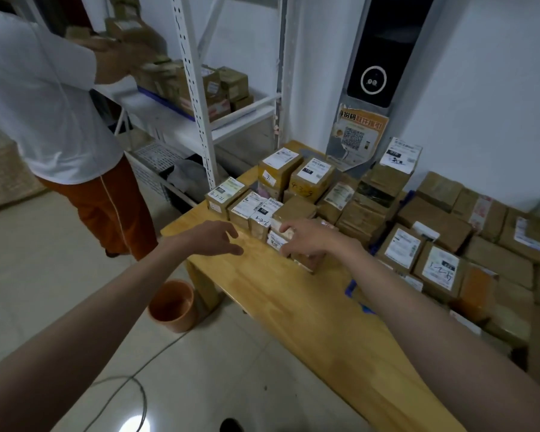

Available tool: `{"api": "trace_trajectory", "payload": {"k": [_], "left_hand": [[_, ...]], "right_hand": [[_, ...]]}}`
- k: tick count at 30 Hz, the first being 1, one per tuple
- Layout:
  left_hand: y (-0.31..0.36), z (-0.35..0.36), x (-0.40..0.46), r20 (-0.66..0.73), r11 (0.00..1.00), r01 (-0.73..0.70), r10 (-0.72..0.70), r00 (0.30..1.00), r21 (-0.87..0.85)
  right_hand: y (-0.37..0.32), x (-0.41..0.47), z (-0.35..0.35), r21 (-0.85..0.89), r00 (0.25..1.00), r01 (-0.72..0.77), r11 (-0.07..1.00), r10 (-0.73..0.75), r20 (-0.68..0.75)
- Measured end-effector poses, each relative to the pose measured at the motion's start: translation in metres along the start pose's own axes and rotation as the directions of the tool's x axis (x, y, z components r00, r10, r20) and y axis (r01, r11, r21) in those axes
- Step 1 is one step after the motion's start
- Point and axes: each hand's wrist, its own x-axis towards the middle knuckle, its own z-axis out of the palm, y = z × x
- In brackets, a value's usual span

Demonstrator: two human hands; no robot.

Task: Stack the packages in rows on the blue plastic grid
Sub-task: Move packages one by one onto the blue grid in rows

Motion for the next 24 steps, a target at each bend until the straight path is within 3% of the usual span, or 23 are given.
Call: {"api": "trace_trajectory", "payload": {"k": [7, 14, 19, 24], "left_hand": [[-0.045, 0.002, 0.032, 0.061, 0.998, -0.008, 0.011, 0.998, -0.060], [-0.057, 0.009, 0.082, 0.117, 0.996, -0.020, 0.030, 0.993, -0.081], [-0.031, 0.007, 0.139, 0.122, 0.998, -0.046, 0.051, 0.991, -0.040], [0.013, 0.010, 0.205, 0.148, 0.998, -0.067, 0.063, 0.987, 0.020]], "right_hand": [[-0.002, 0.036, 0.025, 0.060, 0.995, -0.100, 0.993, 0.100, 0.008], [0.042, 0.070, 0.030, 0.180, 0.965, -0.223, 0.958, 0.243, -0.102], [0.085, 0.097, 0.023, 0.337, 0.892, -0.364, 0.869, 0.429, -0.144], [0.112, 0.119, 0.028, 0.440, 0.776, -0.322, 0.838, 0.500, -0.384]]}}
